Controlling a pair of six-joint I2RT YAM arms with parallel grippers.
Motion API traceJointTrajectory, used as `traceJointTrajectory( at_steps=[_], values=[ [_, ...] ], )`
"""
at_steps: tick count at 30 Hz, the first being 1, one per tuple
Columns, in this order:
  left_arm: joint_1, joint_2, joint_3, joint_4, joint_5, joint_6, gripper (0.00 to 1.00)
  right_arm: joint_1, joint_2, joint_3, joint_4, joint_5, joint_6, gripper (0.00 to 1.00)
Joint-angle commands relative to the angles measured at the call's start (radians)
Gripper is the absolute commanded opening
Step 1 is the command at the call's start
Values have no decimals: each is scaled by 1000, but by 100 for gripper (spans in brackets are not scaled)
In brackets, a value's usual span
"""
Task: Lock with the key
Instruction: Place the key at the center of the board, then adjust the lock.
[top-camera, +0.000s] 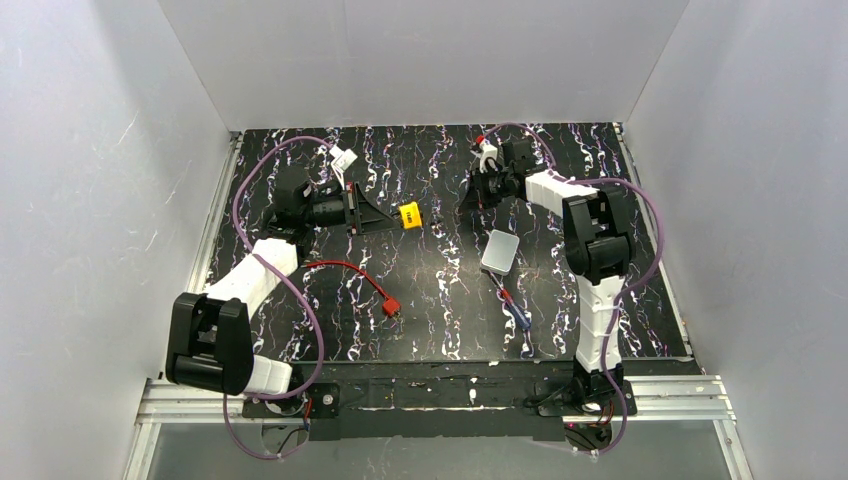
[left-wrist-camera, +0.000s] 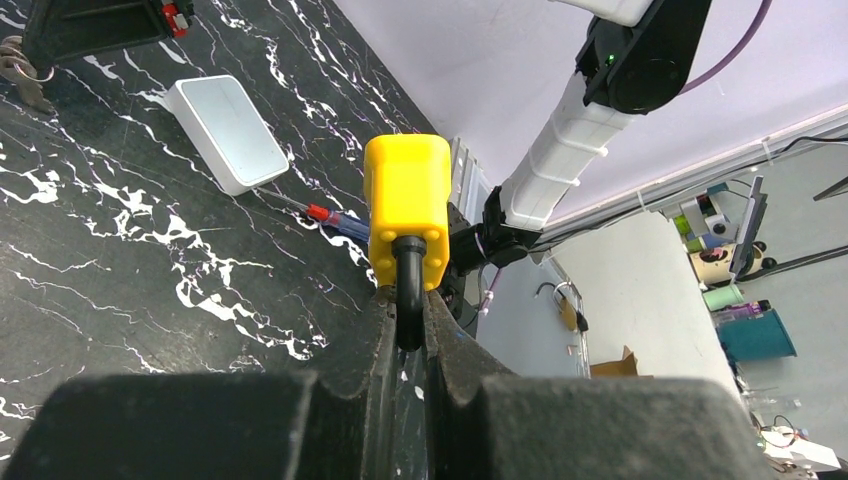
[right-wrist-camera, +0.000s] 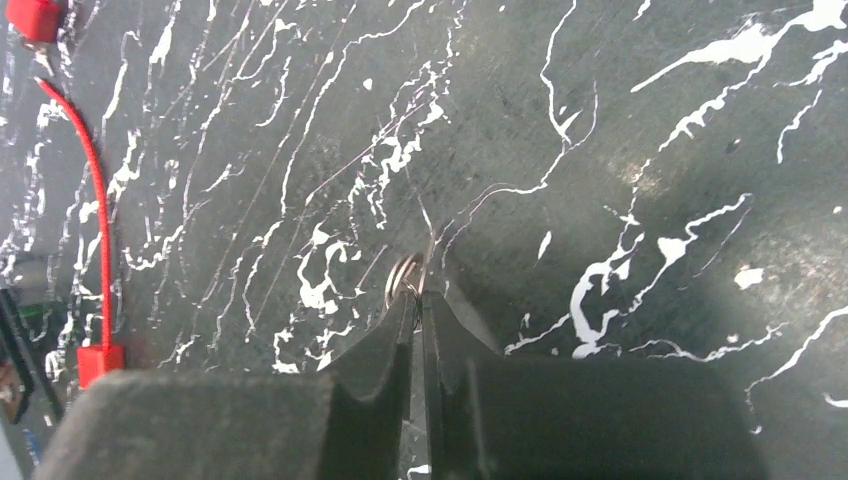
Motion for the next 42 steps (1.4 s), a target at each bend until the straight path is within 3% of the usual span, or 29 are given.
traceJointTrajectory(
  at_steps=[1,5,7,11,15,19,24,26,31,34,39,42],
  values=[
    [4,-40,0,0,17,32,0,8,28,72,-2,-13,-19,20],
    [4,-44,1,-17,39,36,0,7,2,65,-26,-32,-37,57],
    [4,-41,7,-25,63,33,0,4,-31,62,-47,-33,-47,69],
    [4,-27,25,-30,119,2,0,-12,-114,59,-130,-82,-140,84],
    [4,-46,14,-31,148,-5,0,-34,-230,7,-326,-210,-357,97],
    [4,-62,-13,-33,183,0,0,-35,-355,-63,-591,-221,-657,98],
    [-18,-64,-25,-34,222,-20,0,-34,-464,-80,-927,-179,-929,98],
    [-35,-65,-26,-34,242,-30,0,-32,-518,-66,-980,-169,-1002,98],
    [-78,-72,-25,-35,269,-54,0,38,-730,-123,-829,-143,-964,98],
    [-101,-74,-24,-35,272,-57,0,222,-875,-225,-687,-9,-880,98],
    [-143,-72,-20,-36,271,-57,0,372,-934,-256,-573,97,-766,98],
    [-168,-73,-19,-35,281,-47,0,440,-952,-256,-534,157,-785,98]
  ],
)
